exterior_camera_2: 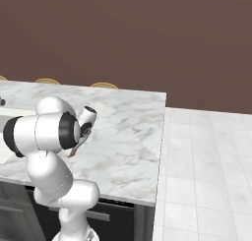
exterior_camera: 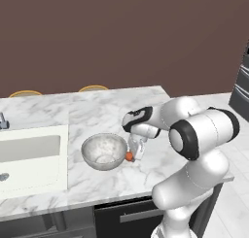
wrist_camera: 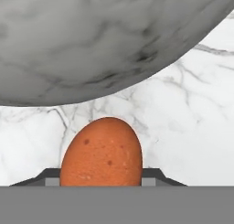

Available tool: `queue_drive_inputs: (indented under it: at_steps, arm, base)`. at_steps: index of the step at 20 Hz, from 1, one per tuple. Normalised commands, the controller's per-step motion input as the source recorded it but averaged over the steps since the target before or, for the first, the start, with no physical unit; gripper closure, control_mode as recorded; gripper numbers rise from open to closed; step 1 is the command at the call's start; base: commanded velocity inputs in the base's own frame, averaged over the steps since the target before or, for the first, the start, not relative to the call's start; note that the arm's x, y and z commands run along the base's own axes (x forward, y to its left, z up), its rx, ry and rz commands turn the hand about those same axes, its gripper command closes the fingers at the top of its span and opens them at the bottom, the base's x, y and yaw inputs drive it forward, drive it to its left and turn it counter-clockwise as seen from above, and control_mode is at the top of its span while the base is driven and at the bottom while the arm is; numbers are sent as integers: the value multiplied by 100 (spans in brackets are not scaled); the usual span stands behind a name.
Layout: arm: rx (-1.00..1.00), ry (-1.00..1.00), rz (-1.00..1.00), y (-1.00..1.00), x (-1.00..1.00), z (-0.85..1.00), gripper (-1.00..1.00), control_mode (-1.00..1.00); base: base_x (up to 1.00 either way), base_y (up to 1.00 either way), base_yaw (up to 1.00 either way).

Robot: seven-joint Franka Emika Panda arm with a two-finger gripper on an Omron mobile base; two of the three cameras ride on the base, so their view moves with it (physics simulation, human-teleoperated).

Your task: Gather the eggs and milk located in the vicinity of the sink area and place them right next to the bowl.

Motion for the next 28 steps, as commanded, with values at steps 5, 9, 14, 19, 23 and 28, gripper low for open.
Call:
queue_drive_inputs:
  at_steps: [5,9,14,19,23,28]
  arm:
    - [0,1,0,8,0,-8,100,-100]
    - [0,0,0,4,0,0,-100,-100]
    - [0,0,0,0,0,0,-100,-100]
    - [0,0,0,0,0,0,-100,-100]
    - [0,0,0,0,0,0,-100,-100]
    - [0,0,0,-10,-7,4,-100,-100]
  base:
    - [0,0,0]
    - [0,0,0]
    - [0,0,0]
    - [0,0,0]
    - [0,0,0]
    - [0,0,0]
